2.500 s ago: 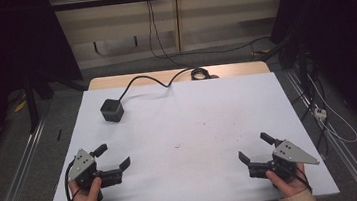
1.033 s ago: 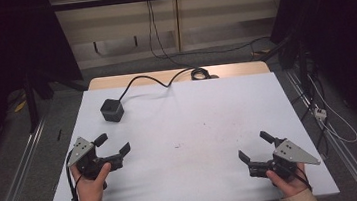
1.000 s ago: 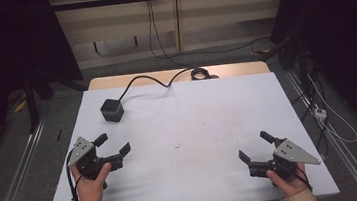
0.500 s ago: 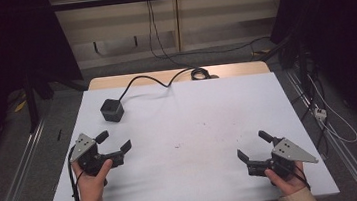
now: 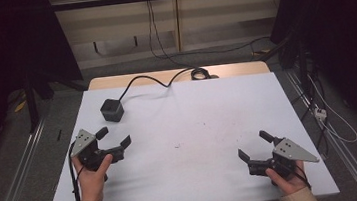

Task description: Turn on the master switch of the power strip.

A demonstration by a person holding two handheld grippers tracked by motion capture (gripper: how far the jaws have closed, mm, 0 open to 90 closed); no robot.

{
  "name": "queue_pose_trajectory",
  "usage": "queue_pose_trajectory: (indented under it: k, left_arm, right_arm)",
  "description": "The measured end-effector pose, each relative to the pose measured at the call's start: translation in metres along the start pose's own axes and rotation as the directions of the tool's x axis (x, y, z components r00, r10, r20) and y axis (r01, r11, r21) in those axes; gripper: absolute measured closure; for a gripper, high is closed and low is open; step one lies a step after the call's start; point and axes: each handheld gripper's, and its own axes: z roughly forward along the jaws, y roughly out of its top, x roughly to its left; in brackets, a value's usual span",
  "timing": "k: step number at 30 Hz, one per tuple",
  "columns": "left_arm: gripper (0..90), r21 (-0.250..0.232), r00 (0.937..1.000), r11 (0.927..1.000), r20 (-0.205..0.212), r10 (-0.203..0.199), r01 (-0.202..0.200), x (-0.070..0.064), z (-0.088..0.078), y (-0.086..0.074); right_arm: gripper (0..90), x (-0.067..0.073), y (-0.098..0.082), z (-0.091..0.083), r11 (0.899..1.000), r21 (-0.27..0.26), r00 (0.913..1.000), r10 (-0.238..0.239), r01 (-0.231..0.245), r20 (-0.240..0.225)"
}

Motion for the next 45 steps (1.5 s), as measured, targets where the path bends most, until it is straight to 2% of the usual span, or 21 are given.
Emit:
queue_pose_trajectory:
  k: [8, 15, 20, 45]
  left_arm:
    - [4.2, -0.009, 0.9999, 0.9999, -0.005, -0.011, 0.011, 0.001, 0.002, 0.002]
    - [4.2, -0.007, 1.0, 1.0, -0.002, 0.003, -0.003, 0.003, 0.004, 0.008]
    - [4.1, -0.008, 1.0, 1.0, -0.005, -0.003, 0.003, 0.004, 0.007, 0.011]
    - [4.5, 0.004, 0.9988, 0.9993, -0.03, 0.037, -0.037, 0.008, 0.025, 0.03]
  right_arm:
    - [3.3, -0.002, -0.001, -0.004, 1.0, -0.004, 0.9999, 0.004, -0.004, 0.015]
    - [3.3, -0.002, 0.0, -0.004, 1.0, -0.005, 0.9999, 0.001, -0.001, 0.015]
    - [3.4, -0.002, 0.0, -0.005, 1.0, -0.005, 0.9998, 0.0, 0.0, 0.018]
    - [3.3, 0.001, 0.002, 0.0, 1.0, -0.016, 1.0, -0.004, 0.004, -0.003]
